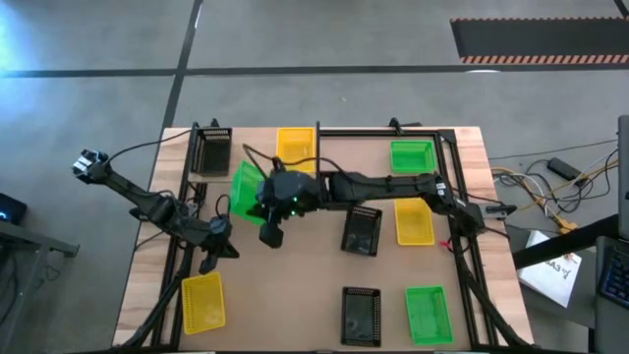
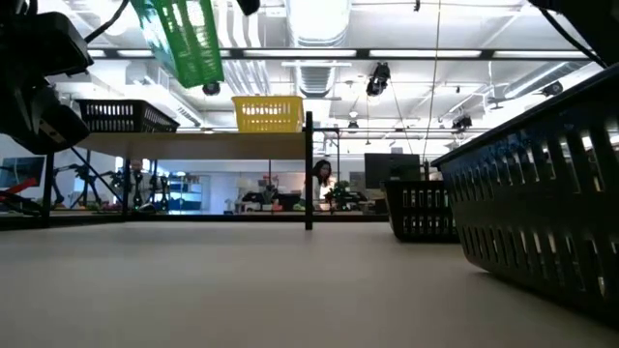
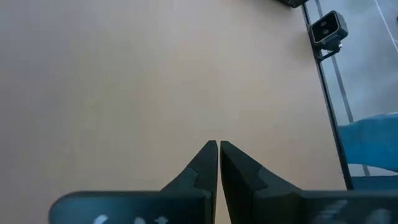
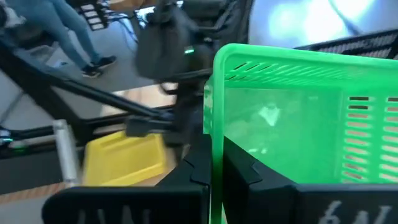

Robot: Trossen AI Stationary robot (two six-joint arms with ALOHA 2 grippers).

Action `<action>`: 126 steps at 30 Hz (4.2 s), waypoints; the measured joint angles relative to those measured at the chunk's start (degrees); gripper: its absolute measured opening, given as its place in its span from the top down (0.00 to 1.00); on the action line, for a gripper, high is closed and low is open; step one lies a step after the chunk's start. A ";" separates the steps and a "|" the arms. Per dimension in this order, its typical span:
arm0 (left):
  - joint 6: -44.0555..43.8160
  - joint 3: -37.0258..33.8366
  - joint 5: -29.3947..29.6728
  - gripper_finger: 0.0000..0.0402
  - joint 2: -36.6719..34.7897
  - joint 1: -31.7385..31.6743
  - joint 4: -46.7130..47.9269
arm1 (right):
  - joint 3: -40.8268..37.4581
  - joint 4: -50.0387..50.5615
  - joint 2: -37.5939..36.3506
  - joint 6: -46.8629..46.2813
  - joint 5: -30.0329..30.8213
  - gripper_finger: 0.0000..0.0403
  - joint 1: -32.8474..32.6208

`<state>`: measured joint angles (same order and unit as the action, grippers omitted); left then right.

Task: Stack baskets on shelf by color
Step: Put the middle left green bin on the shelf

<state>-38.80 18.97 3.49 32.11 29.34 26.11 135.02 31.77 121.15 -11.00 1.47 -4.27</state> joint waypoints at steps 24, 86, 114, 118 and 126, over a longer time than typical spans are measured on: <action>-8.89 -3.94 -3.02 1.00 0.47 0.00 -1.95 | -0.02 -1.25 7.05 20.76 -0.05 0.98 11.16; -8.71 -4.05 -2.15 1.00 0.76 -0.02 -3.21 | -0.04 -12.62 10.84 33.51 10.44 0.61 10.01; 11.69 30.34 4.32 1.00 11.79 -8.12 14.28 | -11.69 29.89 -5.80 -12.75 21.16 0.83 -11.93; 18.88 42.69 4.28 1.00 18.96 -13.93 24.30 | -15.86 29.49 -6.61 -20.09 25.35 0.85 -15.76; 35.20 59.37 4.31 1.00 31.34 -28.14 42.74 | -28.49 29.15 -13.74 -31.65 27.42 0.86 -20.84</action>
<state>-3.60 78.34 7.80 63.44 1.20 68.85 106.53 60.92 107.41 -42.64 28.89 -25.11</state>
